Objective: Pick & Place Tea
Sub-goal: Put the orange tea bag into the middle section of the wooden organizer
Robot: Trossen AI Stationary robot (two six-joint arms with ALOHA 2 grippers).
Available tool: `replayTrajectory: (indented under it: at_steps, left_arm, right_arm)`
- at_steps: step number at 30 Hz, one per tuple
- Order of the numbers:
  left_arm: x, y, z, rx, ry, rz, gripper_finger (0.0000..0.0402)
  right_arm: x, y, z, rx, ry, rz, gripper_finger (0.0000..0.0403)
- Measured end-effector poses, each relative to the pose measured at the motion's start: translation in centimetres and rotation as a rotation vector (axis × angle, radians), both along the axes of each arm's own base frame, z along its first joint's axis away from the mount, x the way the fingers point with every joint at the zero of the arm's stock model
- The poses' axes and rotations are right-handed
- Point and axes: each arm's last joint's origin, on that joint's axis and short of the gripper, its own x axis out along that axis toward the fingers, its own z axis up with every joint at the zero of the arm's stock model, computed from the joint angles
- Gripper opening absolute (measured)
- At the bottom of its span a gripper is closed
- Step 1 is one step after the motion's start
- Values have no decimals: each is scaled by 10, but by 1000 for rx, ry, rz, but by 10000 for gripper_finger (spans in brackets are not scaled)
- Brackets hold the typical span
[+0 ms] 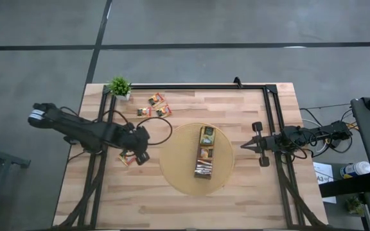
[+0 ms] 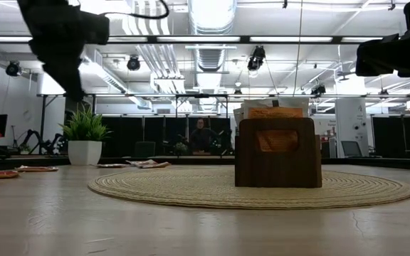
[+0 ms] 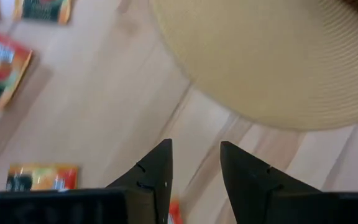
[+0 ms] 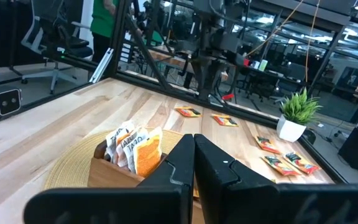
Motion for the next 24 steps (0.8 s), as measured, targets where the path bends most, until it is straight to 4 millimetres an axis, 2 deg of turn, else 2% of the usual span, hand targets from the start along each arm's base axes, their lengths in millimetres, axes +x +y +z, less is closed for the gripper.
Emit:
replayTrajectory:
  at_steps: [9, 16, 24]
  left_arm:
    - [-18, -1, -32, -148, 151, 15, 128]
    - [-29, 0, -55, -227, 234, 162, 128]
    - [-32, -2, -60, -358, 279, 236, 128]
  right_arm:
    - [0, 0, 0, 0, 0, 0, 8]
    - [0, 0, 0, 0, 0, 0, 8]
    - [0, 0, 0, 0, 0, 0, 8]
